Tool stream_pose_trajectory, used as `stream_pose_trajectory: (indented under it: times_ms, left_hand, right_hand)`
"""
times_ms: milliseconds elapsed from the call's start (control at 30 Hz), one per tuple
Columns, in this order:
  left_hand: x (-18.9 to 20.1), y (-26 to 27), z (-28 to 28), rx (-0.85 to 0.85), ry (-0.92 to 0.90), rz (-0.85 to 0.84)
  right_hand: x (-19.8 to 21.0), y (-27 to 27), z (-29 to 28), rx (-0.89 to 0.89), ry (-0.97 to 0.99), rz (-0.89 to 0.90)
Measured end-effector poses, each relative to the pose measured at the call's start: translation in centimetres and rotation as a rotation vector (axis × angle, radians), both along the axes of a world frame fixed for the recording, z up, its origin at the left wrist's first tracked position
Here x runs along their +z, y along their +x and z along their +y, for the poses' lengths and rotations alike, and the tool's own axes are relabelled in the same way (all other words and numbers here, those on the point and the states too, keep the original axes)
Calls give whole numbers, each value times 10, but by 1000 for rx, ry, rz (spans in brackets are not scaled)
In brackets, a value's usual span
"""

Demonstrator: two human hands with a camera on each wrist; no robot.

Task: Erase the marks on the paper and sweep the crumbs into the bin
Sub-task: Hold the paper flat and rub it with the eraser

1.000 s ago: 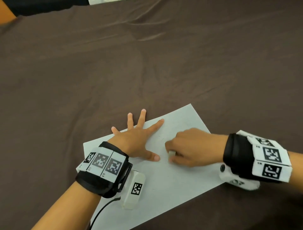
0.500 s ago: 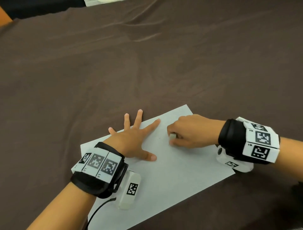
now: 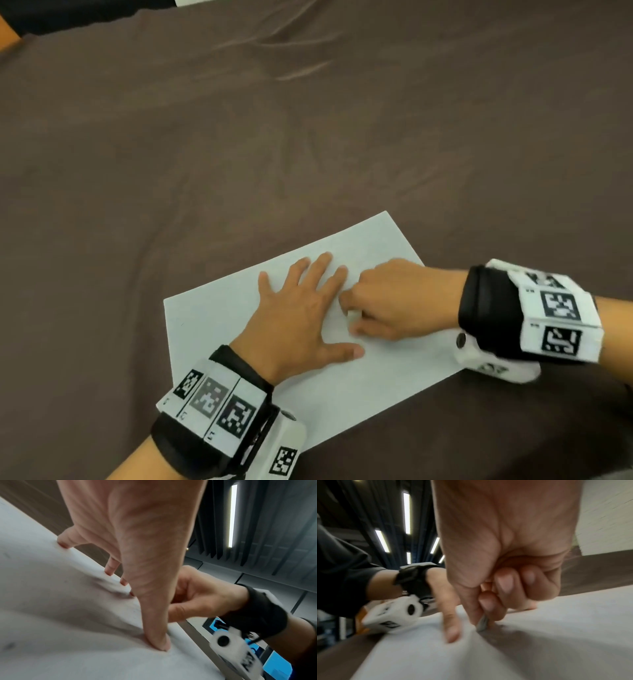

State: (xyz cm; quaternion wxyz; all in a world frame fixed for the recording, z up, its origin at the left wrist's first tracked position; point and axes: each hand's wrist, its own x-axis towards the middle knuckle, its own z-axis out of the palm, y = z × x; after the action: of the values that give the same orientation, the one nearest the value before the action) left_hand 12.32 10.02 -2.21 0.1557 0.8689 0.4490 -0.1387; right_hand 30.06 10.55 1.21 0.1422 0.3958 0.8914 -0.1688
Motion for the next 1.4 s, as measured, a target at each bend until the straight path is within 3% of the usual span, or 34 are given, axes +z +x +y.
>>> stream_pose_trajectory:
  times_ms: [100,233,367,500,667,800,933,1100,1233,1400]
  left_hand:
    - [0,-1,-1,0,-8,5]
    - [-1,-1,1,-6,-6,23]
    - [0,-1,1,1,-9,47]
    - [0,0,1,-8,-11,69]
    - [1,-1,1,-10,-22,80]
    - [1,0,0,-21,-23,96]
    - [1,0,1,-17,-15,95]
    - [-1,-1,1,-24,-17,89]
    - [-1,-2,1,-10,-26,65]
    - [-3,-2,2,-10,-33,54]
  right_hand:
    - [4,10,15,-117,41,4]
    - [-2,2,-4,-3,7,-2]
    - [4,14,16,-148,51,-6]
    - [-5,5,-11,31,35,-21]
    - [2,17,7,-123,45,-19]
    - [-5,6,-10,9,6,-32]
    - [3,17,17,-162,42,-27]
    - [-3,-5,-10,28,-19,-18]
    - [1,5,26,-174,58,-8]
    - [-5,-13,-4,-30,-11,38]
